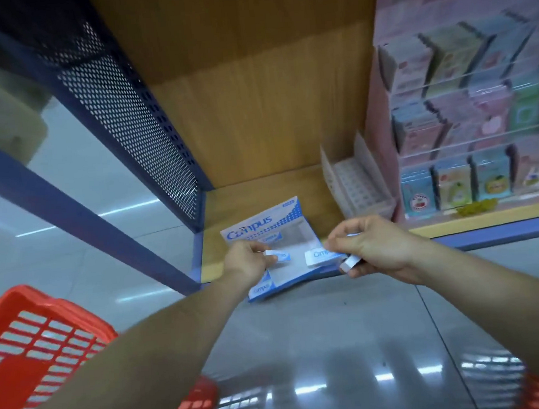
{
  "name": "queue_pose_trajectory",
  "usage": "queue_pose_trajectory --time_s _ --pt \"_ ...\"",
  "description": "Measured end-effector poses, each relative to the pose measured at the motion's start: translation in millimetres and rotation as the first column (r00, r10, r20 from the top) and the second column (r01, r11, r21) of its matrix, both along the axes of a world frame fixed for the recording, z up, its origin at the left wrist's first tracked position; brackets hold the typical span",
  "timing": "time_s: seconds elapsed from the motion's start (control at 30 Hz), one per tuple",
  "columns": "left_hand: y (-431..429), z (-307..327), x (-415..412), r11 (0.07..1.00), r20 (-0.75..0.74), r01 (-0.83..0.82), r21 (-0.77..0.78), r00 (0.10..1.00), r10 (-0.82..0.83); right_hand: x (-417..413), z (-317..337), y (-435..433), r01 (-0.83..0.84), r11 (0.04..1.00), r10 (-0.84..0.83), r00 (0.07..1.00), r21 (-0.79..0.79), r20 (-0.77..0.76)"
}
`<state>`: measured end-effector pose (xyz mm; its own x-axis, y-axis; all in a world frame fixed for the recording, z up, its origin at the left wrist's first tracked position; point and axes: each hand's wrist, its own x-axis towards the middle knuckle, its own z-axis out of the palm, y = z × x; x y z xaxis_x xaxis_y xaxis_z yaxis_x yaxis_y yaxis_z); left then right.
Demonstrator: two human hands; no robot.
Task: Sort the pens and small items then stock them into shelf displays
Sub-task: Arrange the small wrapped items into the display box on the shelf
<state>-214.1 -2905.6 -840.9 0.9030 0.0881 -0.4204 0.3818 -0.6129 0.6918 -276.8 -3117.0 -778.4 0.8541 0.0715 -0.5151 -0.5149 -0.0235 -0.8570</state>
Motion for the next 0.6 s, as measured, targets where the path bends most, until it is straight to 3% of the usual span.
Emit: queue_pose_trajectory --time_s 0.1,0.2,0.4,0.47,0.53,0.6 --pt "3 -19 5 0.999 0.053 -0.039 0.015 0.998 0.038 6 -15 15 0.146 0.987 -0.144 0.989 0.063 -0.037" --pt "2 -25 10 0.999 0.081 0.011 0.043 0.997 -0.014 6 -30 26 0.185 0.979 -0.181 0.982 0.084 -0.056" --pt "6 -20 15 0.969 0.088 0.058 0.239 0.993 -0.081 10 -49 35 0.277 0.956 -0.27 0.959 0.101 -0.081" --pt "3 1 13 0.995 0.043 0.059 0.084 0.997 -0.063 14 -52 40 0.285 0.952 -0.277 0.958 0.117 -0.081" --pt "-1 31 8 0.974 -0.168 0.027 -0.224 0.984 -0.066 17 -52 47 0.286 0.947 -0.277 0.958 0.15 -0.075" --pt "0 55 4 0.929 -0.297 0.062 -0.365 0.938 -0.18 20 -48 57 0.263 0.947 -0.259 0.965 0.184 -0.048"
